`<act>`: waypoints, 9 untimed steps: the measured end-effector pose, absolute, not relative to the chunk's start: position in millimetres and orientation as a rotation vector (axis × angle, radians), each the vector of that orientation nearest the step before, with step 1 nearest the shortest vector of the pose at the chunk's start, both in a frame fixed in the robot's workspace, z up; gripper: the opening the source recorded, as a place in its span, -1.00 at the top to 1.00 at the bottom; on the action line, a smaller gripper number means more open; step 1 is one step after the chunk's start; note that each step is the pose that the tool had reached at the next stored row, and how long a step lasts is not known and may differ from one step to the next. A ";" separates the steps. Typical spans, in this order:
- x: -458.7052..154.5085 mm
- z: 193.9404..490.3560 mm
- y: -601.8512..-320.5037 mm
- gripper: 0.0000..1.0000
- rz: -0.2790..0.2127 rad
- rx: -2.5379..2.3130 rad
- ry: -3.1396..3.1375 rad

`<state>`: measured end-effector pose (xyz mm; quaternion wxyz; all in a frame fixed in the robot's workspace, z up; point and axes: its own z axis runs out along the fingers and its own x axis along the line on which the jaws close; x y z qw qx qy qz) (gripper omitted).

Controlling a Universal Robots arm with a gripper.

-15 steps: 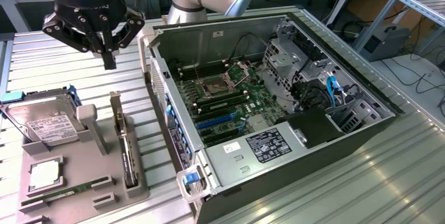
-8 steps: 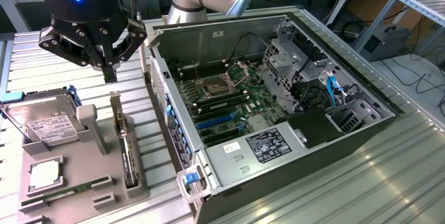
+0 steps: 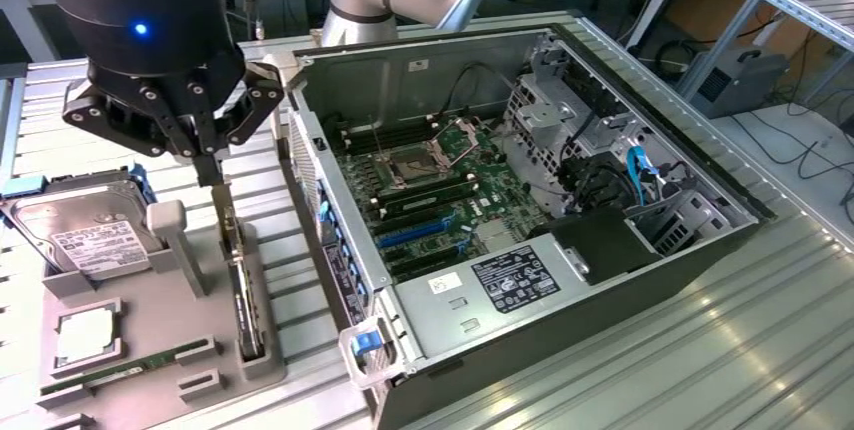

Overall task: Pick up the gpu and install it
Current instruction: 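Reach for the gpu, then pick up the gpu and move the gpu toward the slot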

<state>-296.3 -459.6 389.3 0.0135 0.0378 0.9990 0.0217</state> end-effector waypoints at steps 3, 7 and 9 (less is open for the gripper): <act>-297.3 389.2 -460.9 0.79 0.068 0.118 3.111; -301.6 389.2 -461.2 0.79 0.068 0.118 3.111; -301.7 389.2 -461.2 0.79 0.068 0.118 3.112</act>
